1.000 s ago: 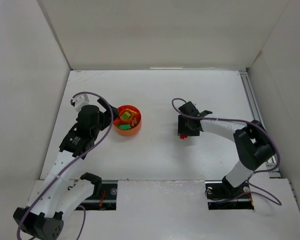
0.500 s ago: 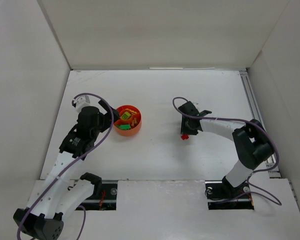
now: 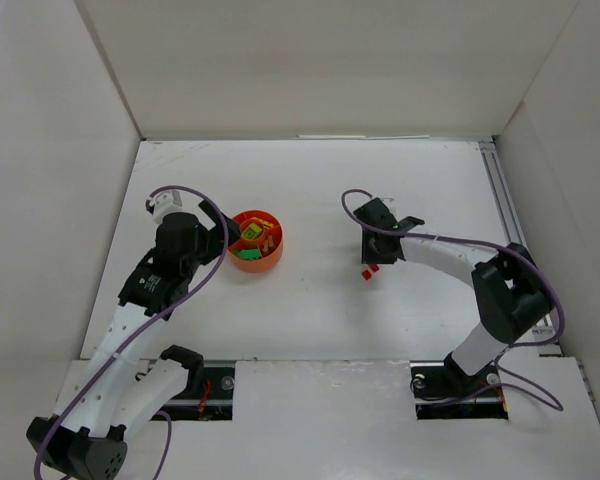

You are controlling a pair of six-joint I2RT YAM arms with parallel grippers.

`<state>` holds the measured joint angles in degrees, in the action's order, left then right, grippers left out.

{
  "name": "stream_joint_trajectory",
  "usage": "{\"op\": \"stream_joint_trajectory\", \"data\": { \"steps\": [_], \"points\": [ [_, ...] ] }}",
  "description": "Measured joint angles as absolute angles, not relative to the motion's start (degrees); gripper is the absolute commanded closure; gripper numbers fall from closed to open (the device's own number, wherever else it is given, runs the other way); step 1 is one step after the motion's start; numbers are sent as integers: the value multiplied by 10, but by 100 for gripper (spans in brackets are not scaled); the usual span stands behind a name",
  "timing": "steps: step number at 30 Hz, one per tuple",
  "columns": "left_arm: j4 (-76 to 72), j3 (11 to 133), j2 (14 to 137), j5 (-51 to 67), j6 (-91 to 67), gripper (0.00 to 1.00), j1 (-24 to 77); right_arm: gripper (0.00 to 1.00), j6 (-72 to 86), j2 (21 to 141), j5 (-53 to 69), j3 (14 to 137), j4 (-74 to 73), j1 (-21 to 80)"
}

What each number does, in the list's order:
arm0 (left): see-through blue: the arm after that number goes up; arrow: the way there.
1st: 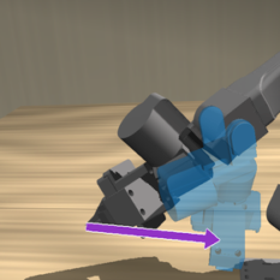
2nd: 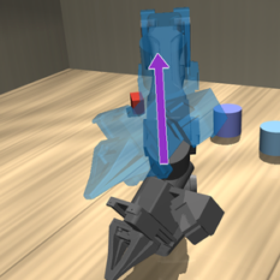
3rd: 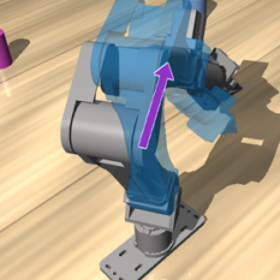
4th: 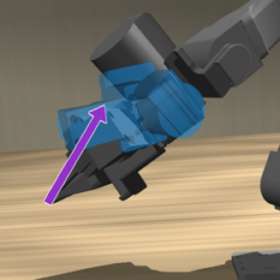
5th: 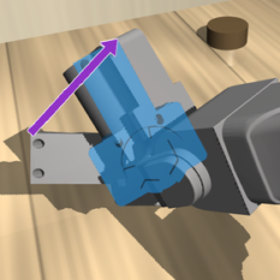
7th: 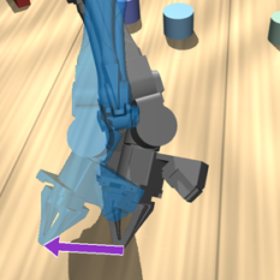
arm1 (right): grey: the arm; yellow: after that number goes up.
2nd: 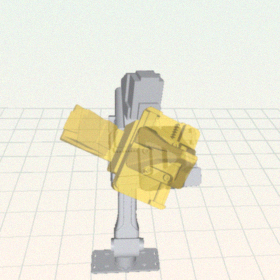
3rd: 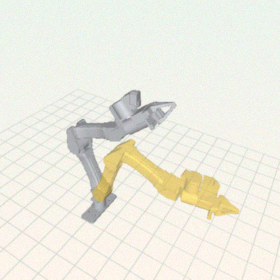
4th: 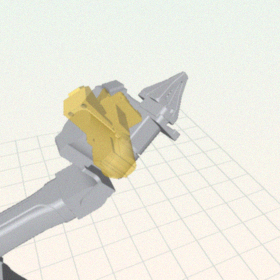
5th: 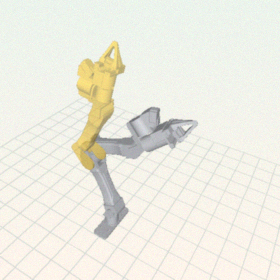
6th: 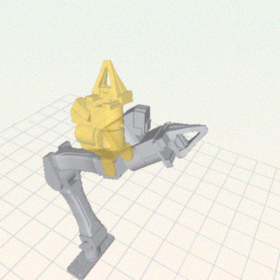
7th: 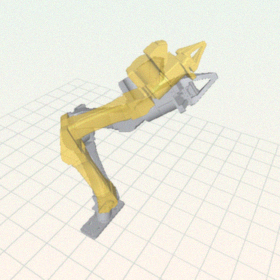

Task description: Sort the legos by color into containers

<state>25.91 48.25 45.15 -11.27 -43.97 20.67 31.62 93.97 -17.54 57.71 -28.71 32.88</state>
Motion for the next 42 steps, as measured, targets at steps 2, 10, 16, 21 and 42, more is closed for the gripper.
{"op": "stream_joint_trajectory", "data": {
  "steps": [2,10,16,21,42],
  "points": [
    [259,482,451,-111,-439,0,207,73,305,926,-182,592,-293,344],
    [263,482,451,-120,-440,0,207,72,238,900,-166,679,-289,410],
    [303,490,453,-155,-452,0,207,70,183,946,-119,809,-266,461],
    [342,505,446,-194,-474,0,207,69,151,1029,-59,923,-237,490],
    [389,525,384,-271,-494,0,207,65,76,1275,94,1173,-169,536]
  ]
}}
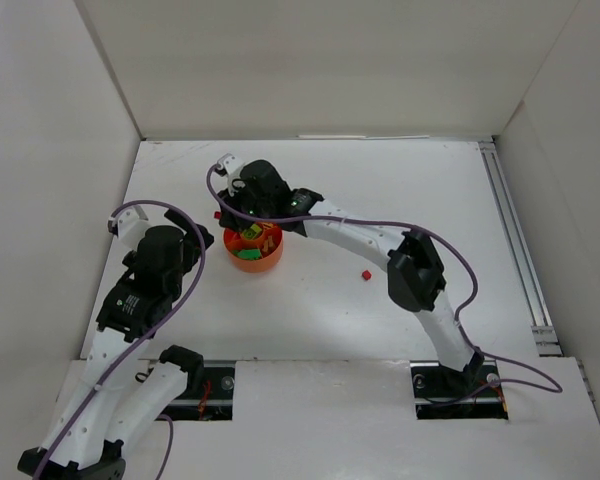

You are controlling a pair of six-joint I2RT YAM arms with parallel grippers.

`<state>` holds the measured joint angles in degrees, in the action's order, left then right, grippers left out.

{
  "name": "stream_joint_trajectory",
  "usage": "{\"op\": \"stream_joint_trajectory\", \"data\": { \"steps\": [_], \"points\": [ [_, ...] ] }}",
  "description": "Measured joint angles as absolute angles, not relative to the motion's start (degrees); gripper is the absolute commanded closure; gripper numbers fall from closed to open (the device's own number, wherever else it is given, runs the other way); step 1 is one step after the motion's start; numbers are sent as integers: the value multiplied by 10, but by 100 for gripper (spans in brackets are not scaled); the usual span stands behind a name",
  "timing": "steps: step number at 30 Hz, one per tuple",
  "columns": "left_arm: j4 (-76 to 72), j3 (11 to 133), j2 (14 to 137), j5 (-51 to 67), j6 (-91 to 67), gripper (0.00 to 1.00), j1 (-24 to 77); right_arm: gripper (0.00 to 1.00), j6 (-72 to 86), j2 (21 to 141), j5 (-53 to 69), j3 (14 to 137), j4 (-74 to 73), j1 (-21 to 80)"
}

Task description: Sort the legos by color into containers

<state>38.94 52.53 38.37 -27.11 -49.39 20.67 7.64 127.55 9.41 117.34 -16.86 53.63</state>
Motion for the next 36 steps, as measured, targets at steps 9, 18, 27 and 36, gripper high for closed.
{"op": "stream_joint_trajectory", "data": {
  "steps": [9,18,27,36],
  "points": [
    [390,525,380,-273,-491,0,207,64,57,1303,86,1181,-162,536],
    [390,525,380,-273,-490,0,207,61,39,1303,64,1180,-157,536],
    [389,522,380,-273,-489,0,207,55,28,1303,57,1160,-151,536],
    [389,521,386,-272,-488,0,207,47,23,1303,53,1151,-149,536]
  ]
}}
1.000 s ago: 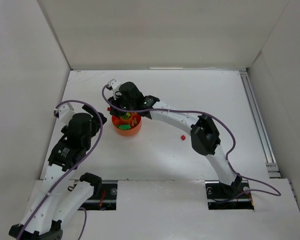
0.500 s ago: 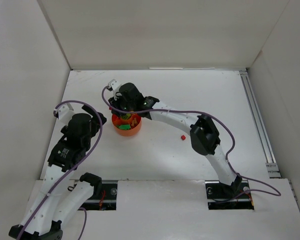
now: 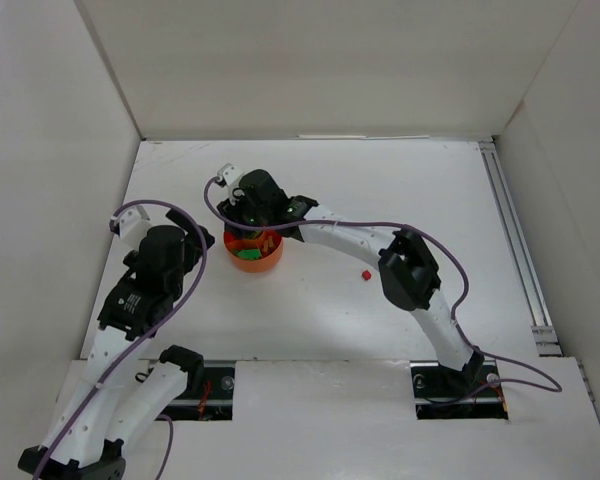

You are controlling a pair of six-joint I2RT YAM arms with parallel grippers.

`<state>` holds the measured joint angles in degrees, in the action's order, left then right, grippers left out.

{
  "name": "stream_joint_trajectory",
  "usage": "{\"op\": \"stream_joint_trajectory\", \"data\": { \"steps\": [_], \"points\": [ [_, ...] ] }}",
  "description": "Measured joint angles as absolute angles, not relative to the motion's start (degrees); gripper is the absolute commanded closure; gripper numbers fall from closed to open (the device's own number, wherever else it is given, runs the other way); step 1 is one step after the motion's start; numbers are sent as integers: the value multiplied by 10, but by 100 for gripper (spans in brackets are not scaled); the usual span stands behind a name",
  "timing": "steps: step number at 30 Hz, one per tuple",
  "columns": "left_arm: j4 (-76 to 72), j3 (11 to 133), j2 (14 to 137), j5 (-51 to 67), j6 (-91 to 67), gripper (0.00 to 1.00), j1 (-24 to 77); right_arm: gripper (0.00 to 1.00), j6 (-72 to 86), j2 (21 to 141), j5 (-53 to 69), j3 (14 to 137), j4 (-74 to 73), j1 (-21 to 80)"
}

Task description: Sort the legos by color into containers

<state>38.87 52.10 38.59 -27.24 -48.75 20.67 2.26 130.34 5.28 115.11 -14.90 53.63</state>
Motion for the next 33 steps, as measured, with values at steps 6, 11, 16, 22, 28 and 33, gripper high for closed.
{"op": "stream_joint_trajectory", "data": {
  "steps": [6,11,16,22,28,33],
  "points": [
    [389,521,389,-272,-486,0,207,46,21,1303,53,1145,-140,536],
    [386,521,392,-262,-474,0,207,41,16,1295,50,1145,-141,536],
    [351,520,394,-196,-453,0,207,23,35,1247,19,1143,-150,526],
    [259,512,428,-63,-422,0,220,0,114,1082,4,1006,-140,415],
    [195,516,540,-30,-402,0,330,0,160,895,-76,777,-155,249],
    [178,593,704,-57,-366,7,480,0,193,757,-131,659,-234,196]
  ]
}}
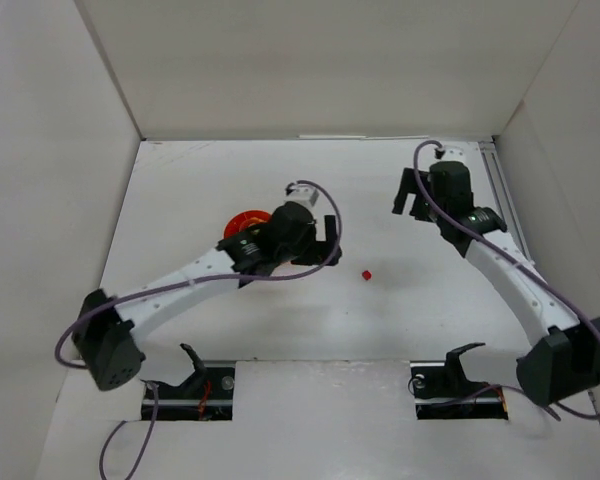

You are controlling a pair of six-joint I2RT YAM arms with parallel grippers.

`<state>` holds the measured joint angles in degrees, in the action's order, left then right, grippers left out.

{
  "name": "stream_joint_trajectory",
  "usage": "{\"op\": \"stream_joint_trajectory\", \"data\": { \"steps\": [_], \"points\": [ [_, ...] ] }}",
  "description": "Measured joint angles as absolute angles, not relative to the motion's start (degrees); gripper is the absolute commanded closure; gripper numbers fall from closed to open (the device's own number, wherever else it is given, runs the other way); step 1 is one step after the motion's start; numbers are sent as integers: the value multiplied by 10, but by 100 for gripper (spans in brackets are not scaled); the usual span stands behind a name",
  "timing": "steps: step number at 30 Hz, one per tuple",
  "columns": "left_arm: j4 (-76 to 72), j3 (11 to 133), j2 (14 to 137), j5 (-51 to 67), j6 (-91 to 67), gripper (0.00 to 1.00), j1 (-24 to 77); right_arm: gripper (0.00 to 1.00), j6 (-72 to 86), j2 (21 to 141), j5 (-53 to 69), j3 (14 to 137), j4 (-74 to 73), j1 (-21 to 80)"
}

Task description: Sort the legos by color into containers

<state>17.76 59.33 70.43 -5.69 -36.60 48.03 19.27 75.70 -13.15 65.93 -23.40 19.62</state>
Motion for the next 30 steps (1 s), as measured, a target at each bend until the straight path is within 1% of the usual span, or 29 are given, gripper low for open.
{"op": "stream_joint_trajectory", "data": {
  "steps": [2,4,6,7,10,14,15,18,20,22,23,26,29,30],
  "points": [
    [159,633,784,-58,-340,7,520,0,200,699,-143,621,-262,166],
    [143,650,835,-54,-321,11,534,0,204,649,-153,595,-286,128],
    [127,658,886,-45,-297,11,543,0,203,605,-161,578,-308,89],
    [125,663,908,-44,-285,15,548,0,201,587,-165,574,-318,72],
    [116,676,966,-39,-254,15,562,0,192,555,-165,567,-327,37],
    [113,710,1026,-40,-222,16,589,0,177,547,-153,560,-335,19],
    [110,719,1036,-43,-216,19,594,0,174,549,-149,559,-336,19],
    [104,745,1061,-58,-203,22,608,0,166,559,-135,554,-343,19],
    [103,763,1079,-70,-196,22,615,0,161,564,-129,553,-345,19],
    [100,775,1096,-78,-190,26,620,0,158,567,-124,553,-345,19],
    [99,778,1105,-80,-187,26,620,0,158,567,-121,553,-345,19],
    [101,785,1128,-86,-180,36,620,0,156,567,-116,553,-345,19],
    [101,790,1147,-90,-176,37,620,0,153,565,-115,553,-345,19],
    [101,792,1152,-91,-175,39,620,0,152,565,-114,553,-345,19]
  ]
}}
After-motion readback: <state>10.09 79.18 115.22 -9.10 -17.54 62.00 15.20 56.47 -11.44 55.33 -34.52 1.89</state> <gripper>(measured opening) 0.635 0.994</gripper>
